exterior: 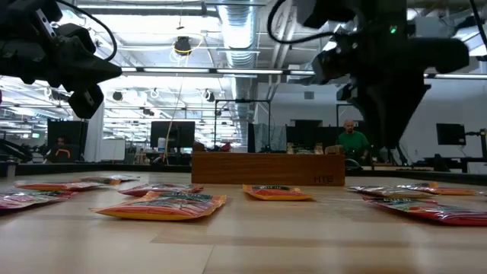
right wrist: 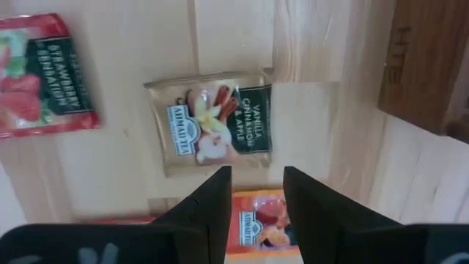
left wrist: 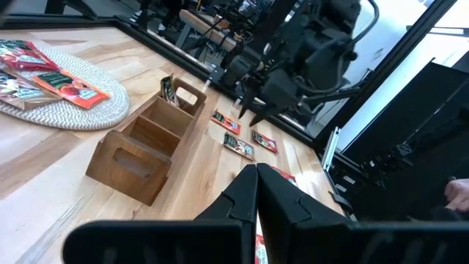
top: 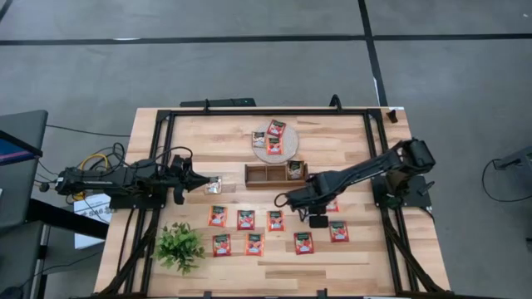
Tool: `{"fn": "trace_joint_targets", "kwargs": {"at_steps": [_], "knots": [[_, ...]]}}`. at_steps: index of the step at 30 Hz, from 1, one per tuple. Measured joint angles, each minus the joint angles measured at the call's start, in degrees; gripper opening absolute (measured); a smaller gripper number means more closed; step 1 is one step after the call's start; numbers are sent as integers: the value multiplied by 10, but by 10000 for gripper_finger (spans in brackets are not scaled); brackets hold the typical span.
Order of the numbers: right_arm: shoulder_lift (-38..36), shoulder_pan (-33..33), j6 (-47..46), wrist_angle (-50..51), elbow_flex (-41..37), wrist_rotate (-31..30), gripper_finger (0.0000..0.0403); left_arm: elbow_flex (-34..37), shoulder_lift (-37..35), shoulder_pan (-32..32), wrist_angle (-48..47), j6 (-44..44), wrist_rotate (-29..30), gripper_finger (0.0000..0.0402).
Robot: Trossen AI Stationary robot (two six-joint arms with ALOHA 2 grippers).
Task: Pick & Place Tea
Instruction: Put the brown tea bag into the right section of the wooden organizer
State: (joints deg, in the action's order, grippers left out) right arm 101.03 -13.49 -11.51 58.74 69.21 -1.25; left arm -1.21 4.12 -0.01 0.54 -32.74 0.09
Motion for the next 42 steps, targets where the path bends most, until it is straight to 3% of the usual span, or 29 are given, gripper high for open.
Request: {"fn": "trace_joint_targets", "kwargs": {"at_steps": [13,42], "knots": [[6,5,-5,-74,-38,47,117,0,0,0,0,0,-8,0],[6,35,-21,-127,-97,43,117,0,0,0,0,-1,-10,0]]}}
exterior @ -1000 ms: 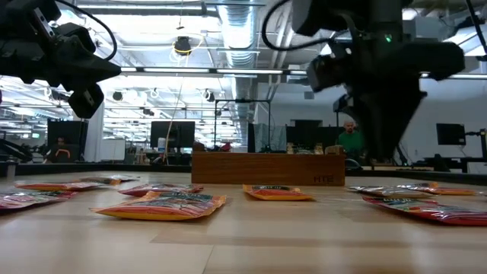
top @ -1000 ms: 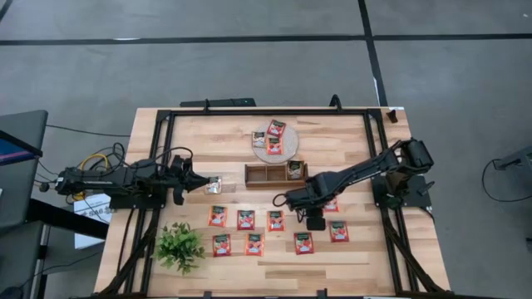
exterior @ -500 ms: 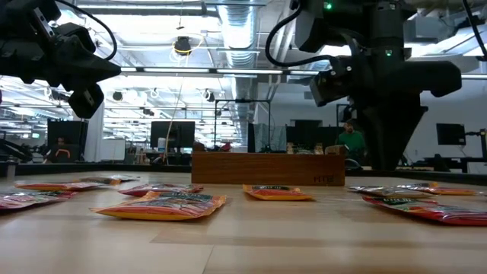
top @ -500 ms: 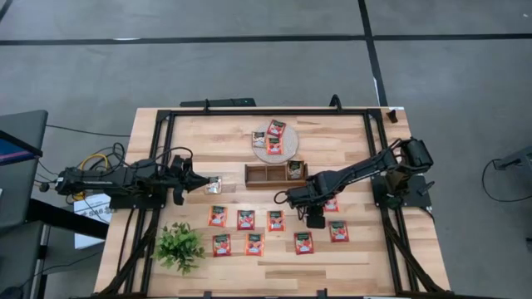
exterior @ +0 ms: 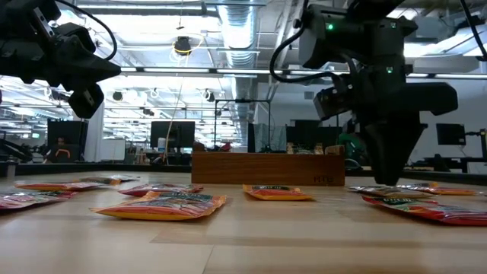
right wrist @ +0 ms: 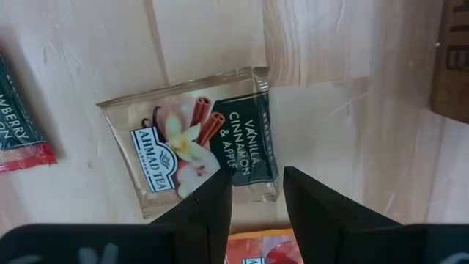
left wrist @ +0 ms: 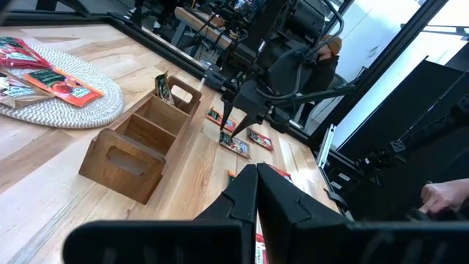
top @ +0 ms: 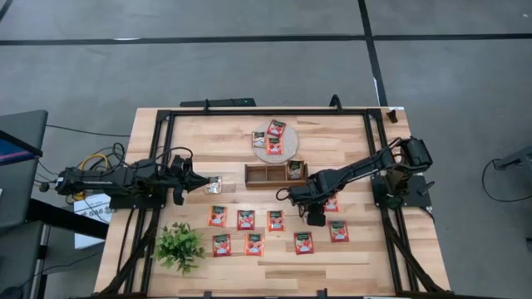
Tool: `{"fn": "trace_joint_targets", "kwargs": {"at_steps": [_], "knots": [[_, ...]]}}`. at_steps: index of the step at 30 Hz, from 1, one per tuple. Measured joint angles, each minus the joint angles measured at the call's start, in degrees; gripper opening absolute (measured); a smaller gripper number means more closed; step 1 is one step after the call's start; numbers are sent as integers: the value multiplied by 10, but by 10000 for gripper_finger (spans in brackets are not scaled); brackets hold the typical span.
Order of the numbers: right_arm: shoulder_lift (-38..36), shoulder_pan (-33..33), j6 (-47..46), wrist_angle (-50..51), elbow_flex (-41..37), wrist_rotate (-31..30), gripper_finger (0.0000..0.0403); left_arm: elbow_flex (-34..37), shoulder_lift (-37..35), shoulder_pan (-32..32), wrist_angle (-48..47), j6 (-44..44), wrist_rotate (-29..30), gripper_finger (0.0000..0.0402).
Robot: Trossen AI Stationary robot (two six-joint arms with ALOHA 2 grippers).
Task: Pick & Place Tea
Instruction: Put the brown tea bag into the right section of the wooden organizer
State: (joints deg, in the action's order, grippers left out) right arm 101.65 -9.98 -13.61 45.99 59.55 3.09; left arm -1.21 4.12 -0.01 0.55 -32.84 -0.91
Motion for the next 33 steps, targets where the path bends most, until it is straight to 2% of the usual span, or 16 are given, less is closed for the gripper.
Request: {"fn": "trace_joint_targets", "kwargs": {"at_steps": [11,28,33], "knots": [[0,4,0,-19,-16,0,111,0,0,0,0,0,0,0],[-4,4,-14,-5,-28,4,8,0,0,0,0,0,0,0],[-22,4,-16,10,-10,4,6,0,0,0,0,0,0,0]]}}
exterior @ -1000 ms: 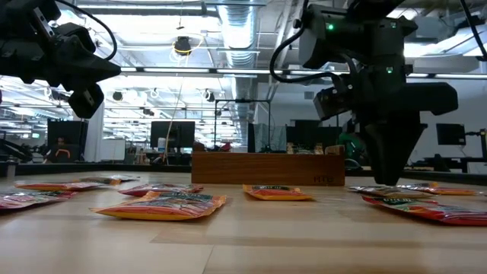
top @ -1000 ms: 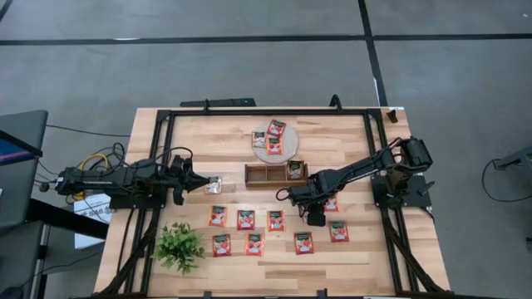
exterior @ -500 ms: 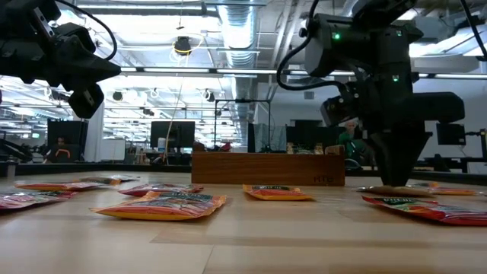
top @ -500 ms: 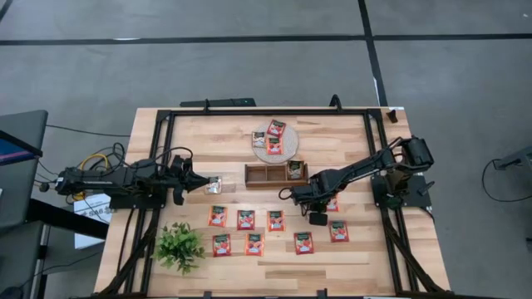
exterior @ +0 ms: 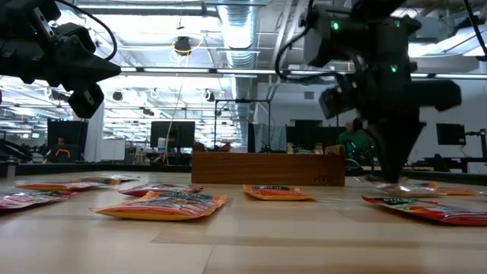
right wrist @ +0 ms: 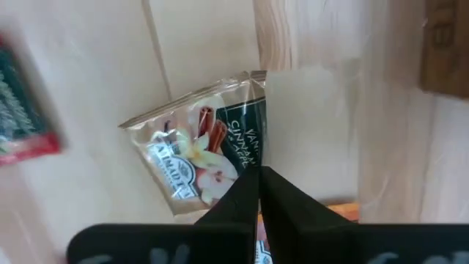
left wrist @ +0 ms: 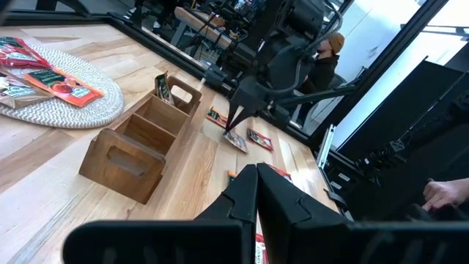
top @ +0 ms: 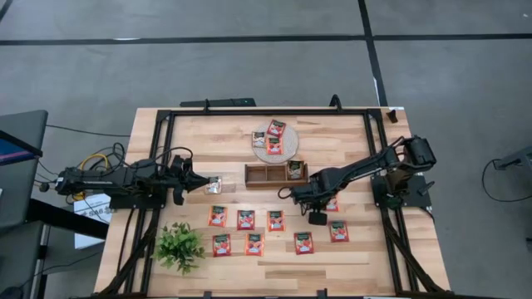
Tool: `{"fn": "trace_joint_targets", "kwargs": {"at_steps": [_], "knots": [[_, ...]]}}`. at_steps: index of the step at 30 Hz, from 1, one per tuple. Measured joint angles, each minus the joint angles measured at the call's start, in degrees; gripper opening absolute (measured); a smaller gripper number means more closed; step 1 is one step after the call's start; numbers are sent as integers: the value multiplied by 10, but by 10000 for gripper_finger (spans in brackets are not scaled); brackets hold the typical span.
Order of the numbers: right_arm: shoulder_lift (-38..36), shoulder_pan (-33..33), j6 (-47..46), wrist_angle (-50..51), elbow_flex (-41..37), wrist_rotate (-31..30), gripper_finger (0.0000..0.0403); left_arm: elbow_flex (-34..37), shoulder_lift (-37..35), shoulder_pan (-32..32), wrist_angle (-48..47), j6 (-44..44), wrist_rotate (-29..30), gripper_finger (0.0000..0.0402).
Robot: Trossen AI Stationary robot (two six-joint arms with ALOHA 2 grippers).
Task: Pick & Place Tea
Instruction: Put the brown tea bag into the right section of the wooden organizer
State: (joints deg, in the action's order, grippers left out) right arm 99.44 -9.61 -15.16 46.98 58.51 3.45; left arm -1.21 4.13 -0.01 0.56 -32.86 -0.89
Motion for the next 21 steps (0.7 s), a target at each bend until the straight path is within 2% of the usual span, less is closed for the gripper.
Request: {"fn": "trace_joint_targets", "kwargs": {"at_steps": [9,14,17,21], "knots": [[-60,0,-26,76,48,-24,2,0,0,0,2,1,0,0],[-85,1,-39,88,89,-130,1,0,0,0,2,1,0,0],[-83,4,-39,88,110,-203,1,0,0,0,3,1,0,0],[-63,18,-39,85,125,-270,1,0,0,0,3,2,0,0]]}}
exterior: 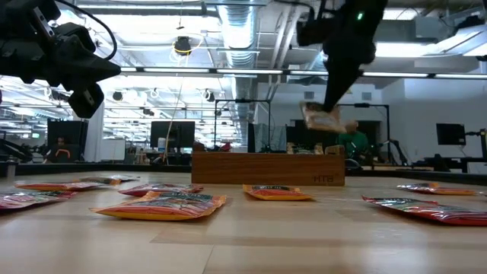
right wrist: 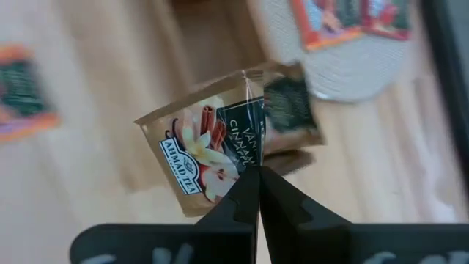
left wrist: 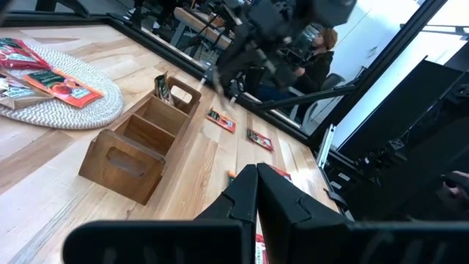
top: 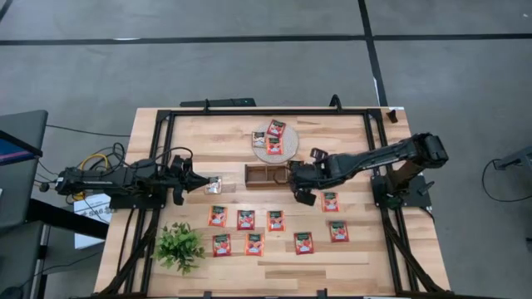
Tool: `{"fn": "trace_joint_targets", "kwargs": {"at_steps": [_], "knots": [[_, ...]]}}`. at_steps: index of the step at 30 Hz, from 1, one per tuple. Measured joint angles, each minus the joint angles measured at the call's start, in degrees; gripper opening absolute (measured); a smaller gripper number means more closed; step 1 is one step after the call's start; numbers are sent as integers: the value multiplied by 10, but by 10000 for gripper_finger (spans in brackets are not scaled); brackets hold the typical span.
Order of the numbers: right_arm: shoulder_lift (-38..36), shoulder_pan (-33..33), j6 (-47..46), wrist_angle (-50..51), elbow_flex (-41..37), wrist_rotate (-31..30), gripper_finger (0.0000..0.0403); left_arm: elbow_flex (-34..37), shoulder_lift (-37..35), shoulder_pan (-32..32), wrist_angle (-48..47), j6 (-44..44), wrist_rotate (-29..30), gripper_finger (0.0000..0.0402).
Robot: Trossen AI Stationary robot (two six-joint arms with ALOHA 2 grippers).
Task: Pick & Place Tea
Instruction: Put the brown tea bag into the right section of the wooden organizer
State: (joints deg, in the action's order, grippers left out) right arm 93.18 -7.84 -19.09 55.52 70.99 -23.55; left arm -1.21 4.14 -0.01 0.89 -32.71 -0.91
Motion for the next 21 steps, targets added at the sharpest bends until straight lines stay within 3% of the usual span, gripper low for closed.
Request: {"fn": "trace_joint_targets", "kwargs": {"at_steps": [12,21], "knots": [[78,35,-11,-10,4,-91,0,0,0,0,1,0,0,0],[86,35,-19,-20,4,-126,0,0,0,0,1,0,0,0]]}}
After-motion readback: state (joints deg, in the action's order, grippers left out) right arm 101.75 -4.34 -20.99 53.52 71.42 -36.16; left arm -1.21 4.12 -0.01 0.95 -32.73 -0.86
